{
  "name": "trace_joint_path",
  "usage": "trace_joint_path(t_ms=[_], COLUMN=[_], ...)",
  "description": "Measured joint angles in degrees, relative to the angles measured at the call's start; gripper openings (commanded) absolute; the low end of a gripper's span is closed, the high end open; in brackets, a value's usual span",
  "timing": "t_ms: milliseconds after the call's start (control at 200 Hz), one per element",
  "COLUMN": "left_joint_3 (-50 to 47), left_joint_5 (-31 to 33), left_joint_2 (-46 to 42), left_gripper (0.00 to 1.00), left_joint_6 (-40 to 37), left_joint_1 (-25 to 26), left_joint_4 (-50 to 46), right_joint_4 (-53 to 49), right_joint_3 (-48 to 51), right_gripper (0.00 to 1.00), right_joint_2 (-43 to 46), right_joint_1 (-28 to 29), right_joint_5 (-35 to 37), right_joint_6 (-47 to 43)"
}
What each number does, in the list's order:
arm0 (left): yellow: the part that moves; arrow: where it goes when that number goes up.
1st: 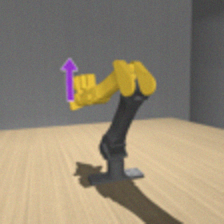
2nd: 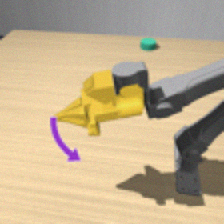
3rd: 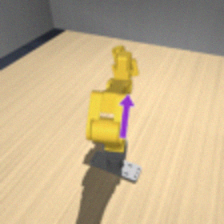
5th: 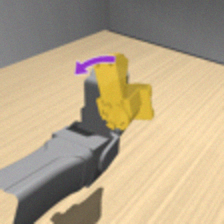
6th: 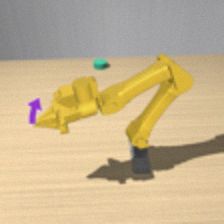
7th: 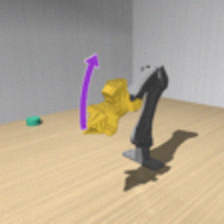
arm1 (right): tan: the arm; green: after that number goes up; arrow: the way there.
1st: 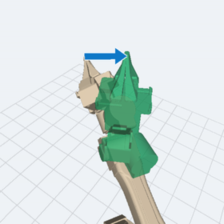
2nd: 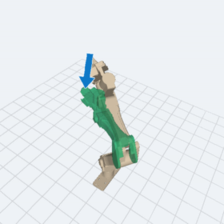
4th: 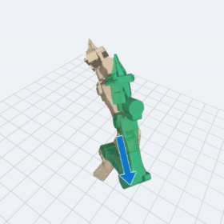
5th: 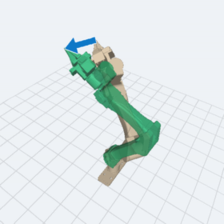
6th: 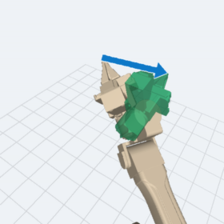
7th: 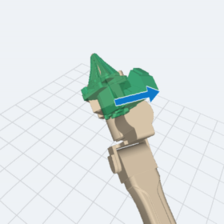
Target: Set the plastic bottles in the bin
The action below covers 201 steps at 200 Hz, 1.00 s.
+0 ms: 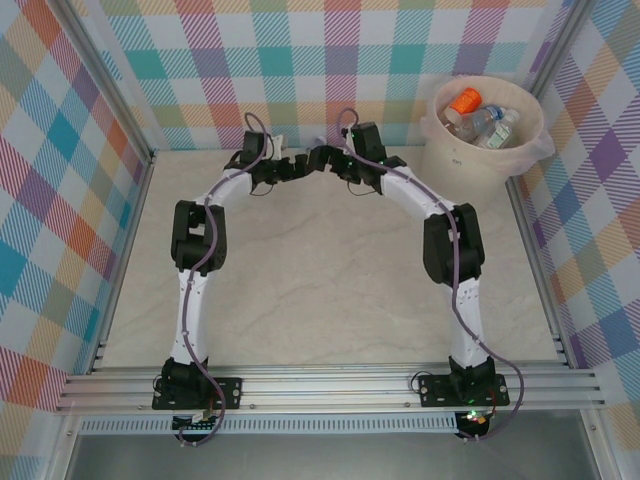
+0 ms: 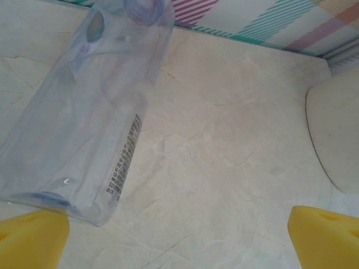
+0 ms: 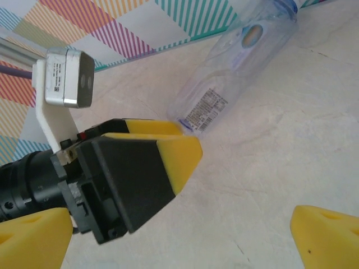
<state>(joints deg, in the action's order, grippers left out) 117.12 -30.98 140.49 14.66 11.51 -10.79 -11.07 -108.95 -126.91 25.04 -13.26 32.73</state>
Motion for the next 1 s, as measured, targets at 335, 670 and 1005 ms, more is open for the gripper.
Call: trace_joint_path(t_ms=[335, 670, 1005], left_joint_3=[-13.42, -16.39, 0.5], left_joint_5=[3.48, 26.64, 24.2], left_joint_2=[-9.66, -20.09, -4.66], left_gripper=[1.0, 1.0, 1.0], left_joint_6=[-0.72, -2.32, -14.91], left_joint_1=[0.11, 0.48, 0.46], left_joint_4=[-1.68, -5.38, -11.13], right_joint_4=[2.27, 2.43, 2.43], right_joint_3=[9.7, 11.8, 13.51], right_gripper=[1.0, 1.0, 1.0], right_joint_2=[8.26, 9.44, 11.58], right_joint_1=[-0.31, -0.37, -0.42], right_joint_5=[2.14, 4.31, 5.95], right_joint_6=[-0.02, -0.28, -1.77])
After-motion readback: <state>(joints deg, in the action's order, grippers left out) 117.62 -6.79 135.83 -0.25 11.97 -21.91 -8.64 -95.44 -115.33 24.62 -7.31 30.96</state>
